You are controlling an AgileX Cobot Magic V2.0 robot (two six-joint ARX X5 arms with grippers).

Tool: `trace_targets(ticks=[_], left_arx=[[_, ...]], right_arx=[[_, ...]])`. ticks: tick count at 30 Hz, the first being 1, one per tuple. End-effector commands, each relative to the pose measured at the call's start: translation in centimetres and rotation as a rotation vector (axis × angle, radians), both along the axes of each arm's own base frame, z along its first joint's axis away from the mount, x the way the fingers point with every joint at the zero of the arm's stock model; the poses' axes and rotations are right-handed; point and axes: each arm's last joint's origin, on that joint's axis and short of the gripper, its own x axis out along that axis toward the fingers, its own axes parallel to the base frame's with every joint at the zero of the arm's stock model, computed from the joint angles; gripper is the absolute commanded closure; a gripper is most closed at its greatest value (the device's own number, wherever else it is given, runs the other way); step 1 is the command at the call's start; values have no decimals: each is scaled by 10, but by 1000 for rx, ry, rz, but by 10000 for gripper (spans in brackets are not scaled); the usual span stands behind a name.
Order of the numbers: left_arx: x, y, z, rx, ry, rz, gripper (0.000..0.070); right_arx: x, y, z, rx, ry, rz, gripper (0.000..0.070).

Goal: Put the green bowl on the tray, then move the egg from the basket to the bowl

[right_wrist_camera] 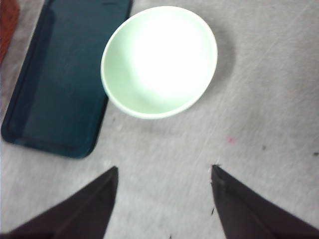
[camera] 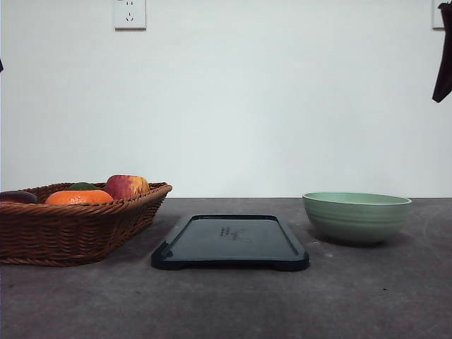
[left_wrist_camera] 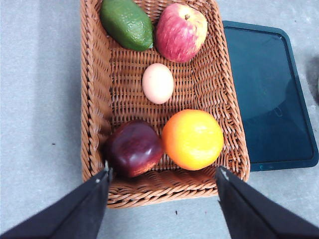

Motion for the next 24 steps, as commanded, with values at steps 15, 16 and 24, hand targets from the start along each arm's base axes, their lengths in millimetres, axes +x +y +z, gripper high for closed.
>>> trace_targets(ticks=[15,16,24], left_arx=[[2,-1,7,-2,-37,-11,275],[3,-1,7,-1,-37,-11,275],[3,-1,7,-2,-44,-11,275]], right_arx=[[79,6,-36,-8,143,-11,311],[85,6,-38,-8,153,-11,311],[128,9,-50,-12,195,-11,312]])
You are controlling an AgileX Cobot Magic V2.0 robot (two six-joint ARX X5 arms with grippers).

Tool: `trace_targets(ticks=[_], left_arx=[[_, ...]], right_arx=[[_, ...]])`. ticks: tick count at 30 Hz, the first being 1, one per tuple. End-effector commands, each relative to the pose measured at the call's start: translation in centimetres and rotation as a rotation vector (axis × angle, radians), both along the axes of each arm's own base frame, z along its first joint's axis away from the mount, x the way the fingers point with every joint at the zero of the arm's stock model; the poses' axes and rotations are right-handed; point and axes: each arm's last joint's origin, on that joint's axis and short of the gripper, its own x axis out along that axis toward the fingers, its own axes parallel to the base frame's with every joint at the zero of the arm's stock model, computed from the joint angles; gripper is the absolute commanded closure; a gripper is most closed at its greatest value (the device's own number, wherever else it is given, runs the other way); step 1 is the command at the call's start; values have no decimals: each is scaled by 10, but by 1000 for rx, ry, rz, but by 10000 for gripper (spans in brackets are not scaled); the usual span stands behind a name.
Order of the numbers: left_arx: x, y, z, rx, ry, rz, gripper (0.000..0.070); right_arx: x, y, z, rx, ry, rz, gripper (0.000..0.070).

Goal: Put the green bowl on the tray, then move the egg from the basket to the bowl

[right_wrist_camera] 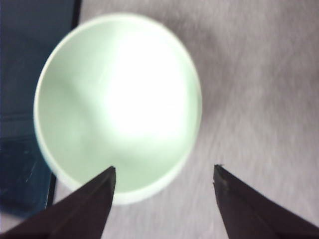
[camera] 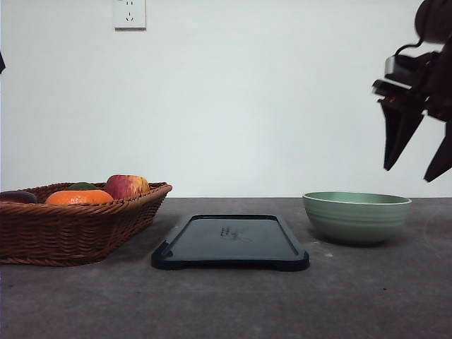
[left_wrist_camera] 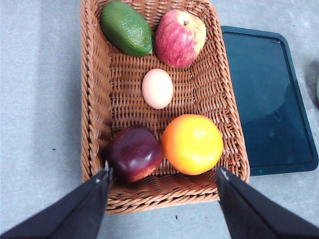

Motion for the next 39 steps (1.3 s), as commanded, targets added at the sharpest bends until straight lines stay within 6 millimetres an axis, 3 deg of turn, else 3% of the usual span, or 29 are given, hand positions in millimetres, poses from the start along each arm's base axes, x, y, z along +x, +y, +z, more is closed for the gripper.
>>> trace_targets(ticks=[1,9,16,22,28,35,39], left_arx=[[2,-1,6,-1,-26,-11,275],[3,-1,7,-1,-42,-11,275],[3,-1,8,-1,-47,-11,275],[3,-1,8,-1,-47,-11,275],[3,-1,8,-1,-47,-11,275],[3,-1,7,-1,-40,-11,275],[3,-1,7,-1,-39,-11,275]], right_arx=[[12,2,-1,0,0,-8,313],[39,4,-13,-2,29,-8,375],[45,2,-29,-47,73,-24,392],[45,2,-31,-49,85,-21,606],[42,2,-32,-60,111,0,696],[42,2,-30,-59,117,1,697],[42,5,-17,-57,142,12,697]])
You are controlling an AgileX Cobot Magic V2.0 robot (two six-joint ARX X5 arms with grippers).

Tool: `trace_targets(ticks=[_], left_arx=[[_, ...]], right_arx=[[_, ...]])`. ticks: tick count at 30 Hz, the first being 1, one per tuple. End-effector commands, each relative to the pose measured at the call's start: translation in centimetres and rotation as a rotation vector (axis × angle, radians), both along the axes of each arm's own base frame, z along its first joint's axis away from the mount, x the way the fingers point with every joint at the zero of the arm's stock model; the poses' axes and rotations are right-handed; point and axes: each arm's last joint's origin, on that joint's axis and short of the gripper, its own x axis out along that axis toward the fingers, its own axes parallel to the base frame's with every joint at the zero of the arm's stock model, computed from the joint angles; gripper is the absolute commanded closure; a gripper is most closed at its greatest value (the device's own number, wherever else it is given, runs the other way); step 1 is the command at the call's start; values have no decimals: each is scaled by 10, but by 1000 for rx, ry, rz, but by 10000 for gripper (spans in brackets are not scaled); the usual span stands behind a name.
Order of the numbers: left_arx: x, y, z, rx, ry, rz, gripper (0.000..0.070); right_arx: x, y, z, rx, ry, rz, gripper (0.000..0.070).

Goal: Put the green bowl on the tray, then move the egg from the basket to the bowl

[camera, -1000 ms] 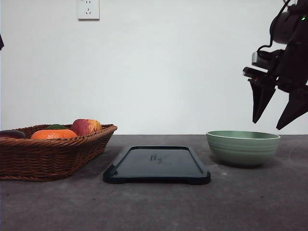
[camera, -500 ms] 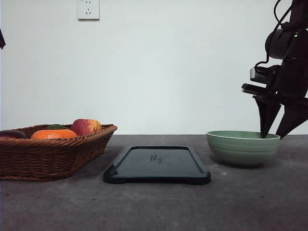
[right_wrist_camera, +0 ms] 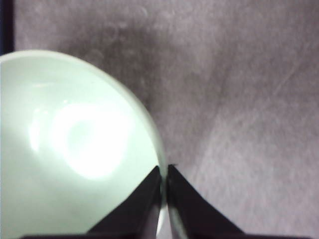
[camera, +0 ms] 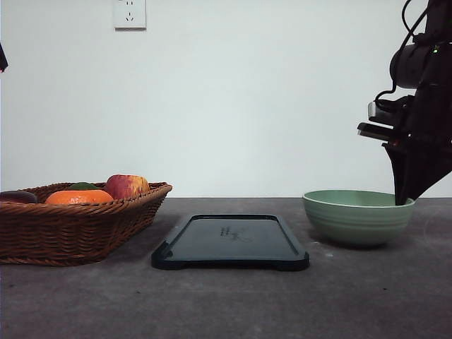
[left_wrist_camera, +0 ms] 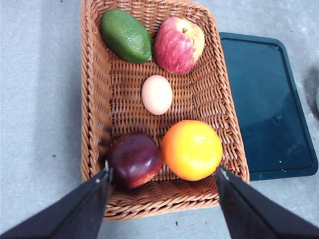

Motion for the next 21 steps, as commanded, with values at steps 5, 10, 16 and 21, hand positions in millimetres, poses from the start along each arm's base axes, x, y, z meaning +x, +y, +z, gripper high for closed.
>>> trace_targets(ticks=[5,10,16,21], left_arx=[[2,-1,6,-1,-21,-11,275],[2,-1,6,-1,-22,-11,275],[2,-1,6,-1,-21,-11,275],[2,-1,6,-1,-21,-11,275]], right_arx=[[4,14,35,21,41,67,697],[4,37,75,9,-11,149,697],[8,76,103,-4,-123,225,697],[17,109,100,-28,-147,277,697]])
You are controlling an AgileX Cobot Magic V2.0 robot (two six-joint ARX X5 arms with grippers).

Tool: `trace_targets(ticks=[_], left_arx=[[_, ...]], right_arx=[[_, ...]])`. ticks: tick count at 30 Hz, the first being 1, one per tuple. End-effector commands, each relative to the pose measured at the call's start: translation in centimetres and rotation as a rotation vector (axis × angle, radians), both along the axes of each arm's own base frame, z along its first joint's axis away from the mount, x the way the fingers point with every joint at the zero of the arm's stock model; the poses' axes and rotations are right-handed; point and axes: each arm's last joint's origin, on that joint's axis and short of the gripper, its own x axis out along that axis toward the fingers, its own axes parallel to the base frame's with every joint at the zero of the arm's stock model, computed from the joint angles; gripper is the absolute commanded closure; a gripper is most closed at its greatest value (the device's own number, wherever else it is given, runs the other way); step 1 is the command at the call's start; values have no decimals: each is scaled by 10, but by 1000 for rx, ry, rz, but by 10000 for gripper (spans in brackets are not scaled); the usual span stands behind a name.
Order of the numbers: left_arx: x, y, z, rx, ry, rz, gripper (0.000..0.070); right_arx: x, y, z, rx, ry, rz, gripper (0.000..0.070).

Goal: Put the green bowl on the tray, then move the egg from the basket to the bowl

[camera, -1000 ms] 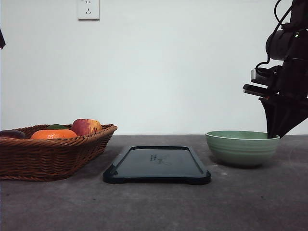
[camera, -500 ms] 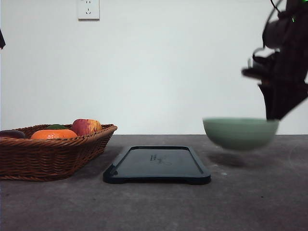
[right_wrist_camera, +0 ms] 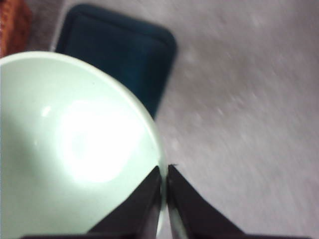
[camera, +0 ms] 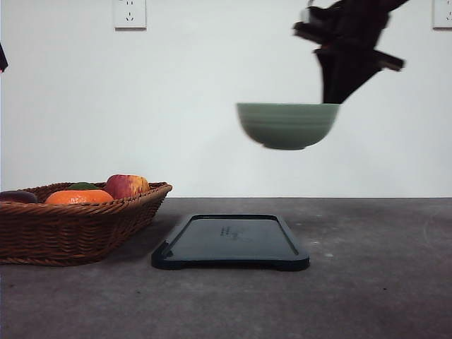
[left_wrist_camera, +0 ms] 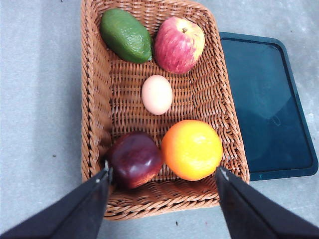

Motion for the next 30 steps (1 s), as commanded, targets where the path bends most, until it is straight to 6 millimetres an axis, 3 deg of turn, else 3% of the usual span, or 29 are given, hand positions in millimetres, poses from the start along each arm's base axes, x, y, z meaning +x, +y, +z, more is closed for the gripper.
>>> trace_targets(ticks=[1,10,22,30], left_arx=[[2,-1,6,-1,-21,-11,275],[2,-1,6,-1,-22,-11,275],[2,-1,6,-1,-21,-11,275],[2,-1,6,-1,-21,-11,275]], right_arx=[[9,13,-6,4,3,9,697],[25,52,-44,-1,40,60,697],[41,63,-87,-22,114,43,697],[44,65,-90,-15,98,45,697]])
